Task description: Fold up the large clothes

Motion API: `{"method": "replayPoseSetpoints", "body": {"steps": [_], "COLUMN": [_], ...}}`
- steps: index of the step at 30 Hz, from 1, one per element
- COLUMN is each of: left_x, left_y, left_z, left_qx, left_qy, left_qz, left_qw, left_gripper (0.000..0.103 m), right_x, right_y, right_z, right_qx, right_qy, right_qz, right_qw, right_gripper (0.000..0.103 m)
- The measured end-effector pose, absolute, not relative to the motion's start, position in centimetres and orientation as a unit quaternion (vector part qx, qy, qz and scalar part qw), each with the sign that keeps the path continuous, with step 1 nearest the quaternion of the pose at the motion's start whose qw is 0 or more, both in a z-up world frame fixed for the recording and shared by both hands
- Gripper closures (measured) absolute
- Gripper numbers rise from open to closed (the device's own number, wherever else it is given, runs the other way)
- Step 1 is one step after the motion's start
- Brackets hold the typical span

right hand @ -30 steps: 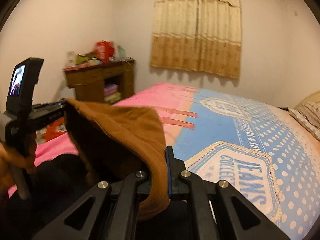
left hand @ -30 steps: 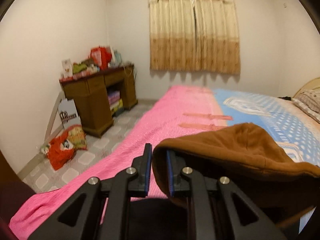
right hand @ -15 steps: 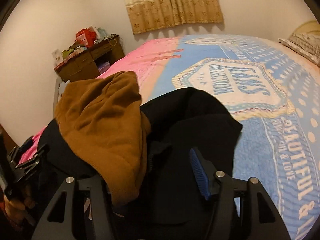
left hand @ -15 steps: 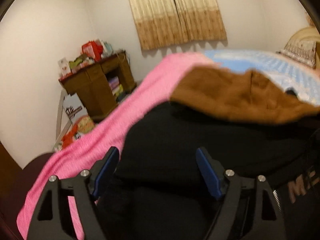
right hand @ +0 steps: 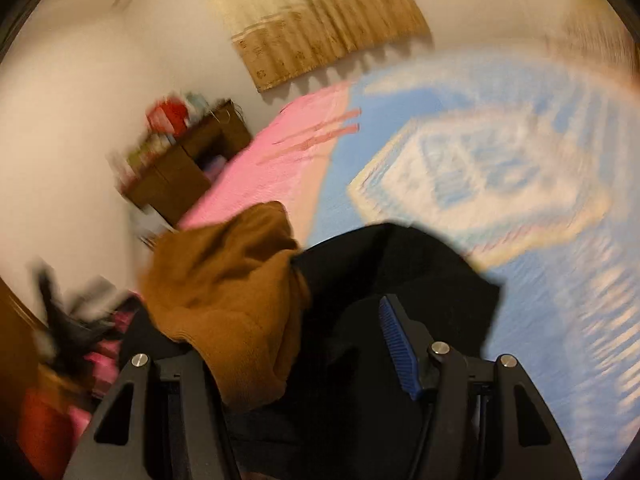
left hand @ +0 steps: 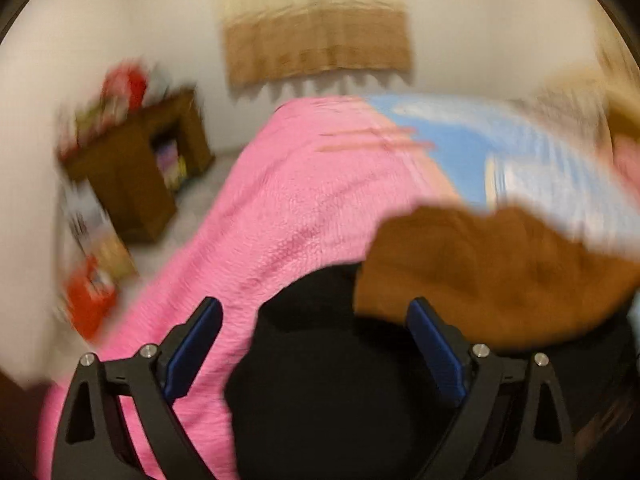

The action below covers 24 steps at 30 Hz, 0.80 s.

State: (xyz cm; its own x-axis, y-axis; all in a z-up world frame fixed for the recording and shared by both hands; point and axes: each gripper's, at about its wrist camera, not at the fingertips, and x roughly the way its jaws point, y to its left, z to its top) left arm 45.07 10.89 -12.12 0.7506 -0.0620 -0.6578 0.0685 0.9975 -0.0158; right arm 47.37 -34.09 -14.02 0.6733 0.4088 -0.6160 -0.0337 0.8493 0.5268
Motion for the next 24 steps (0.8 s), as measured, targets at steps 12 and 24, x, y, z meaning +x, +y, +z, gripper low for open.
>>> {"method": "replayPoseSetpoints", "body": {"steps": [12,24], "left_x": [45.5,46.3], "left_y": [9.4,3.7], "left_z": [-14.2,-16.8], "left_qx": [-0.134,-0.127], "left_qy": [0.397,0.436], "left_qz": [-0.122,-0.153], "left_qw": [0.9,0.878], "left_gripper": [0.008,0.041], "right_x": [46.5,47.3], "right_y": [-30.3,-30.2], "right_z": [-14.7,-12.4], "right_qx": [0.004,0.09], "right_qy": [0.411,0.33], "right_qz": [0.157,0.224], "right_qw": [0.898,0.913], "right_gripper": [0.042,0.037]}}
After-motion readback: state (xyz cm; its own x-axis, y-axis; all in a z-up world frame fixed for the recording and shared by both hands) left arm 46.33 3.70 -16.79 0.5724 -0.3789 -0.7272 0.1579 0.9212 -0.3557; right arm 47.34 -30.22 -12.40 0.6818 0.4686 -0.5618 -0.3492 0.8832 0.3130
